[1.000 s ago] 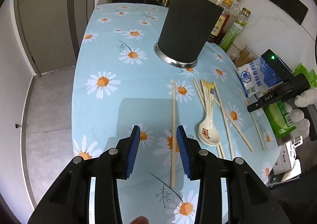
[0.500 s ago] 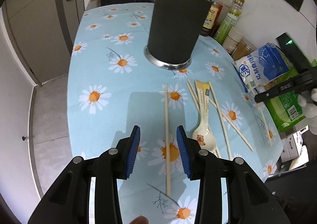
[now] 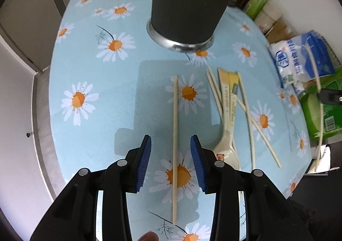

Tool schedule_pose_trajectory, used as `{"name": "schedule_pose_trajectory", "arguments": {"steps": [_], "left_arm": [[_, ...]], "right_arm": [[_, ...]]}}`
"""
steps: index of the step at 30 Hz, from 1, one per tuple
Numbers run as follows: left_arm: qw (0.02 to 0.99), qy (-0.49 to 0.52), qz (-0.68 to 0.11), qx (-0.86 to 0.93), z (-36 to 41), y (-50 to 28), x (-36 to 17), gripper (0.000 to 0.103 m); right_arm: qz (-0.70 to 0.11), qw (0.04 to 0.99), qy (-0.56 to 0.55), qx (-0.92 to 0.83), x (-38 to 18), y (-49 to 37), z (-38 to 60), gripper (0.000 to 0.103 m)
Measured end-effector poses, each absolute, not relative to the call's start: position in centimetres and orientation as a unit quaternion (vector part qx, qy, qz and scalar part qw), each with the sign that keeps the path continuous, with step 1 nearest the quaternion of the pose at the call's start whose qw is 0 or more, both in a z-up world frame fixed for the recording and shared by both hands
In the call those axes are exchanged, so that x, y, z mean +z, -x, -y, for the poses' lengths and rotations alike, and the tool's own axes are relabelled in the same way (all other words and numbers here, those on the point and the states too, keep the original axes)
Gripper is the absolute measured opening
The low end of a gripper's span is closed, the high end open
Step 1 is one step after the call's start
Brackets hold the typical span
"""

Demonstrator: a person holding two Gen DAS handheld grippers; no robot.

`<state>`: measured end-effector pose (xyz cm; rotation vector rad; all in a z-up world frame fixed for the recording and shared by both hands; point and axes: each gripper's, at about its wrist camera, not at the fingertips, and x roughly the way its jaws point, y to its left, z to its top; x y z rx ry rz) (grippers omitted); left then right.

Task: Organize utensils
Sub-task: 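Lower the left tool onto another wooden chopstick and close on it, then lift both held chopsticks and carry them over the black holder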

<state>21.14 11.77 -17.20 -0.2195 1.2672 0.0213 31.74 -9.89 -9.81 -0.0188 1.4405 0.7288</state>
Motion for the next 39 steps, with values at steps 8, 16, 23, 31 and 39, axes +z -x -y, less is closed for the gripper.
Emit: {"name": "schedule_pose_trajectory", "arguments": {"steps": [8, 16, 23, 31, 39], "left_arm": [[0.77, 0.085, -0.632, 0.023, -11.2, -22.9, -18.8, 0.034], [0.758, 0.051, -0.649, 0.034, -9.8, -23.8, -19.0, 0.008], [0.754, 0.068, -0.651, 0.05, -9.6, -23.9, -18.9, 0.004], [0.765, 0.116, -0.629, 0.067, -12.3, -21.5, -17.8, 0.004], [0.819, 0.209, -0.53, 0.066, -13.5, -18.0, -12.5, 0.004]], "right_arm": [[-0.645, 0.685, 0.004, 0.337, -10.3, -32.3, 10.1, 0.006], [-0.623, 0.695, 0.021, 0.358, -9.2, -32.4, 10.5, 0.006], [-0.616, 0.683, 0.013, 0.393, -9.1, -32.1, 9.9, 0.006], [-0.62, 0.665, 0.022, 0.415, -10.1, -31.7, 8.7, 0.006], [-0.598, 0.67, 0.028, 0.438, -9.1, -31.2, 6.7, 0.006]]}}
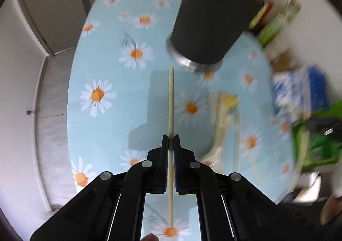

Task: Organize utensils
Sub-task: 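Lift both held chopsticks and carry them over the black holder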

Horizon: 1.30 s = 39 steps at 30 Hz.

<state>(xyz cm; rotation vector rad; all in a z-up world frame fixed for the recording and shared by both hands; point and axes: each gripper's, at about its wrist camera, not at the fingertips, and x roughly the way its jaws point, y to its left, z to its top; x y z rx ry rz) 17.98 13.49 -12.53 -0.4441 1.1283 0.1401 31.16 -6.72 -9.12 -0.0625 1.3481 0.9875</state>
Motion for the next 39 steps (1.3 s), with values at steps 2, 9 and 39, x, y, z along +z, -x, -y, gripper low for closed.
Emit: {"name": "schedule_pose_trajectory", "arguments": {"steps": [2, 9, 39], "left_arm": [[0.831, 0.234, -0.501, 0.061, -13.2, -18.0, -11.2, 0.004], [0.873, 0.263, -0.407, 0.052, -11.9, -18.2, -6.5, 0.004], [0.974, 0.181, -0.124, 0.062, -12.1, -25.6, 4.7, 0.004]], "right_arm": [[-0.591, 0.671, 0.032, 0.447, -8.7, -31.0, 5.9, 0.006], [-0.559, 0.687, 0.058, 0.46, -6.9, -30.9, 3.0, 0.006], [-0.314, 0.81, -0.096, 0.486, 2.1, -38.7, -1.2, 0.006]]}}
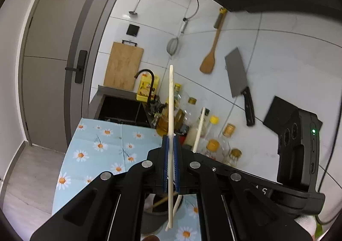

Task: Organize utensils
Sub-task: 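Lift both held chopsticks and carry them over the black holder, then open both tools to drop the chopsticks into the black holder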

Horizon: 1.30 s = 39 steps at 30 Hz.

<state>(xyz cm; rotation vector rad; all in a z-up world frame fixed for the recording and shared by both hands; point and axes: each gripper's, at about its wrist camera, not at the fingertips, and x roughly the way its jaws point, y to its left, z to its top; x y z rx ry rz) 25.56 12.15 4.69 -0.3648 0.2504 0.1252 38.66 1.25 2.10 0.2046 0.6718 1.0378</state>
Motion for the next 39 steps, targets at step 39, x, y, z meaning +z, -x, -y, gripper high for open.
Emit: {"name": "schedule_pose_trajectory", "arguments": {"steps": [39], "left_arm": [[0.96, 0.198, -0.177, 0.088, -14.2, -28.9, -2.1, 0.018]], "right_arm": [[-0.297, 0.826, -0.081, 0.472, -1.4, -41.7, -2.1, 0.023]]}}
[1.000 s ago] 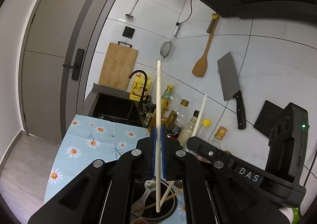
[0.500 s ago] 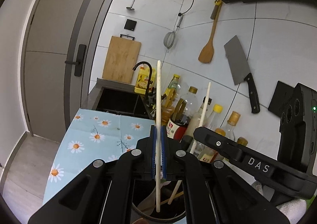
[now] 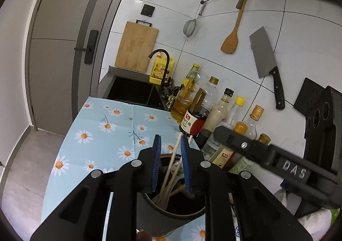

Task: Organize utensils
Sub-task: 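Open both tools to drop the chopsticks into the black holder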

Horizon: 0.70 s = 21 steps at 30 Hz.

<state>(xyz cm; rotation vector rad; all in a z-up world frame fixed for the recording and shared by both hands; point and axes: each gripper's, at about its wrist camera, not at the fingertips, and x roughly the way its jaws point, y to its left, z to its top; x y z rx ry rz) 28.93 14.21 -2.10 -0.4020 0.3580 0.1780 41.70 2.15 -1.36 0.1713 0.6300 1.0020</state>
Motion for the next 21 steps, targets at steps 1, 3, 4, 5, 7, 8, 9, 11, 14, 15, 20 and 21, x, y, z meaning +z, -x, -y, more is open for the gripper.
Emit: {"name": "schedule_pose_trajectory", "arguments": {"steps": [1, 3, 4, 5, 7, 8, 9, 11, 14, 15, 20, 21], "left_arm": [[0.96, 0.197, -0.176, 0.089, -14.2, -28.8, -2.0, 0.018], [0.959, 0.2, -0.176, 0.09, -14.2, -28.4, -1.9, 0.018], [0.959, 0.201, -0.176, 0.091, -14.2, -28.3, -1.8, 0.018], [0.96, 0.2, -0.176, 0.092, -14.1, -28.0, -1.6, 0.018], [0.96, 0.198, -0.174, 0.09, -13.9, -27.6, -1.3, 0.018], [0.961, 0.197, -0.174, 0.09, -13.7, -27.3, -1.1, 0.018], [0.961, 0.197, -0.173, 0.089, -13.6, -27.1, -0.9, 0.018], [0.962, 0.192, -0.175, 0.085, -13.3, -26.4, -0.4, 0.023], [0.963, 0.181, -0.179, 0.09, -13.1, -25.5, 0.2, 0.027], [0.963, 0.179, -0.182, 0.089, -13.0, -25.3, 0.3, 0.027], [0.963, 0.161, -0.201, 0.082, -12.0, -23.5, 0.5, 0.027], [0.962, 0.158, -0.207, 0.079, -11.7, -23.3, 0.4, 0.027]], "right_arm": [[-0.296, 0.827, -0.082, 0.471, -1.2, -41.6, -2.0, 0.023], [-0.297, 0.826, -0.089, 0.47, -0.8, -41.6, -1.5, 0.023], [-0.297, 0.826, -0.092, 0.47, -0.7, -41.5, -1.3, 0.023], [-0.298, 0.825, -0.095, 0.471, -0.6, -41.4, -1.1, 0.023], [-0.297, 0.823, -0.098, 0.474, -0.3, -41.1, -0.6, 0.023], [-0.296, 0.822, -0.1, 0.476, 0.0, -40.8, -0.4, 0.023], [-0.296, 0.821, -0.101, 0.477, 0.2, -40.7, -0.1, 0.023], [-0.289, 0.821, -0.104, 0.48, 0.6, -40.0, 0.5, 0.023], [-0.288, 0.823, -0.096, 0.48, 0.6, -38.8, 1.3, 0.024], [-0.29, 0.822, -0.096, 0.481, 0.5, -38.5, 1.5, 0.024], [-0.307, 0.811, -0.094, 0.489, -0.3, -36.6, 3.0, 0.024], [-0.309, 0.81, -0.094, 0.49, -0.5, -36.1, 3.3, 0.024]]}}
